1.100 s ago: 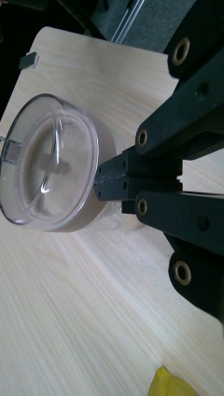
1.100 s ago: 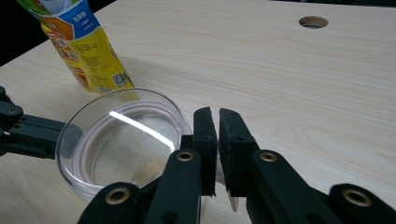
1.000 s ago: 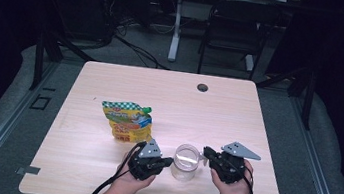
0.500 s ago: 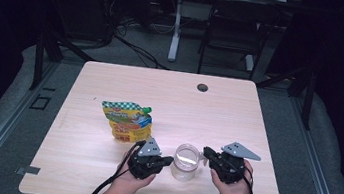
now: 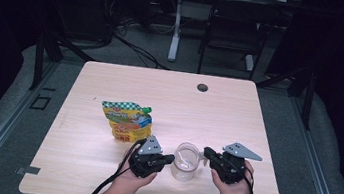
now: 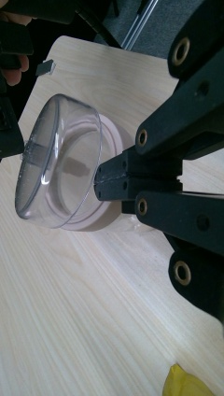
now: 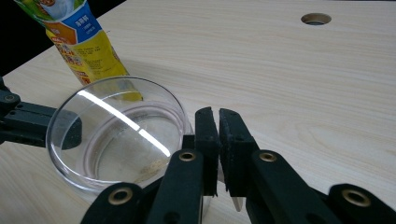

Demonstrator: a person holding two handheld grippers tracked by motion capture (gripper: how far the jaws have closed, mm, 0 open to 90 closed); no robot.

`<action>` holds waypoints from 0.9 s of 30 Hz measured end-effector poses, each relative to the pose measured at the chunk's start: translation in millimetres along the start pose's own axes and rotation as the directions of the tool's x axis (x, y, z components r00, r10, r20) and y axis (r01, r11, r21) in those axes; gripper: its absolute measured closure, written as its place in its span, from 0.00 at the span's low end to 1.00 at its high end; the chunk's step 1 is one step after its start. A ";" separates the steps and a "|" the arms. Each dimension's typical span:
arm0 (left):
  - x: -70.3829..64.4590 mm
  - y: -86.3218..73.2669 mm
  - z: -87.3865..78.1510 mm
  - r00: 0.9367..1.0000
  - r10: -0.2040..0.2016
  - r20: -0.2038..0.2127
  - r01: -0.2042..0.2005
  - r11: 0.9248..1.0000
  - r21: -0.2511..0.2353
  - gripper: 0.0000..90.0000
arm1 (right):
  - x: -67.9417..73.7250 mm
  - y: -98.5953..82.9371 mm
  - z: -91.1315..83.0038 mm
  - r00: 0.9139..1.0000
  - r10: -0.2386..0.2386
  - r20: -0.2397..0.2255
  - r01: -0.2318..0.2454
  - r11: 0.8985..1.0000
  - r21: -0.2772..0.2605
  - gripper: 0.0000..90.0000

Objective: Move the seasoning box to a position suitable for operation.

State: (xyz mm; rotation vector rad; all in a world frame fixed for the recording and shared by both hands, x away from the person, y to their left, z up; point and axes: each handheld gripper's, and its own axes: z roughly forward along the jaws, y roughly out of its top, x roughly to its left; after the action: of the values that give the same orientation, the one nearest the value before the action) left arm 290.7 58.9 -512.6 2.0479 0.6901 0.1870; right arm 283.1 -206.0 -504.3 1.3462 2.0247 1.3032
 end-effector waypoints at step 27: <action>-3.9 20.2 0.3 0.999 0.029 0.035 -0.028 0.999 -0.026 1.00 | 13.6 -17.1 -30.6 0.996 -0.083 -0.022 0.084 0.996 0.016 0.62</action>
State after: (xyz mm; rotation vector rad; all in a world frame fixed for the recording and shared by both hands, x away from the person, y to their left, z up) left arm 295.6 48.3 -495.6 2.0325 0.6339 0.1748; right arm 246.0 -211.0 -501.3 1.2459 2.0875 1.2722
